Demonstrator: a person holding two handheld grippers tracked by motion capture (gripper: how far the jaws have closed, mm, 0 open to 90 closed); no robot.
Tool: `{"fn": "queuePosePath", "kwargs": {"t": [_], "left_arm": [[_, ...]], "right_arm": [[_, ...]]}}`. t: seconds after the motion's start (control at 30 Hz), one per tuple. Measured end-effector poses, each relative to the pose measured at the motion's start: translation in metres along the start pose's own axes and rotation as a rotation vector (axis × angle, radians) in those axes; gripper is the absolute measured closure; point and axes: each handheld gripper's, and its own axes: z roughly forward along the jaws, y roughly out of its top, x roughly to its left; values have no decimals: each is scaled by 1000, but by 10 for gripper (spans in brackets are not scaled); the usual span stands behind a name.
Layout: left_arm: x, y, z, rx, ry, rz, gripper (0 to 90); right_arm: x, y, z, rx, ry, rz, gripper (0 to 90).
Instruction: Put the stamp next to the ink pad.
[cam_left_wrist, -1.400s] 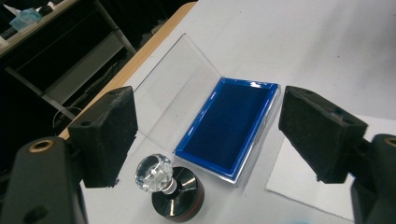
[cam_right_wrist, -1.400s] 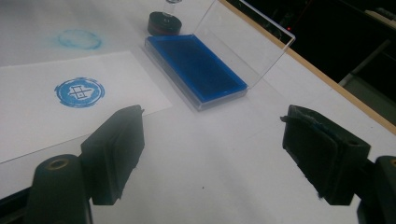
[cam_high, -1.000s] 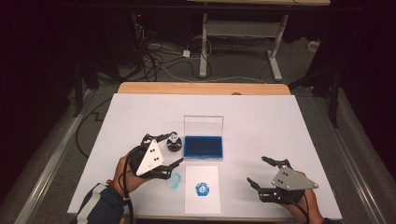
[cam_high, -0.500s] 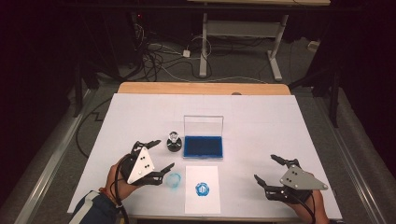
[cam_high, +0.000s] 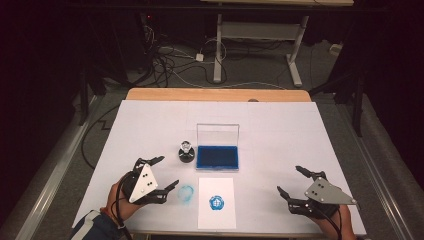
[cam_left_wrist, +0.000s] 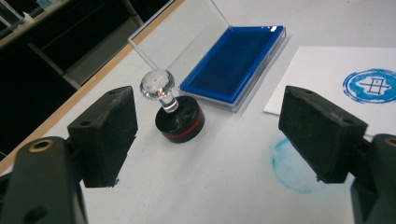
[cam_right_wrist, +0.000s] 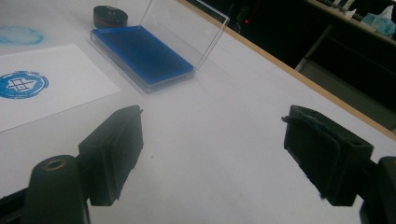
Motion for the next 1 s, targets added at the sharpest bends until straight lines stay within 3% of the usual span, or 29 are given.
{"fn": "queuePosePath", "kwargs": {"t": [0.43,0.6,0.77,1.0], "left_arm": [[-2,-26,-2,71,-2,-24,187],[-2,-42,-6,74,-22,-104,187],[-4,-52,-10,106,-35,-133,187],[-6,-48,-9,106,-31,-116,187]], "right_arm": [[0,-5,-1,7,-10,11,200],[0,-6,-1,10,-13,10,199],[1,-7,0,11,-9,5,199],[1,-9,-2,11,-9,2,199]]}}
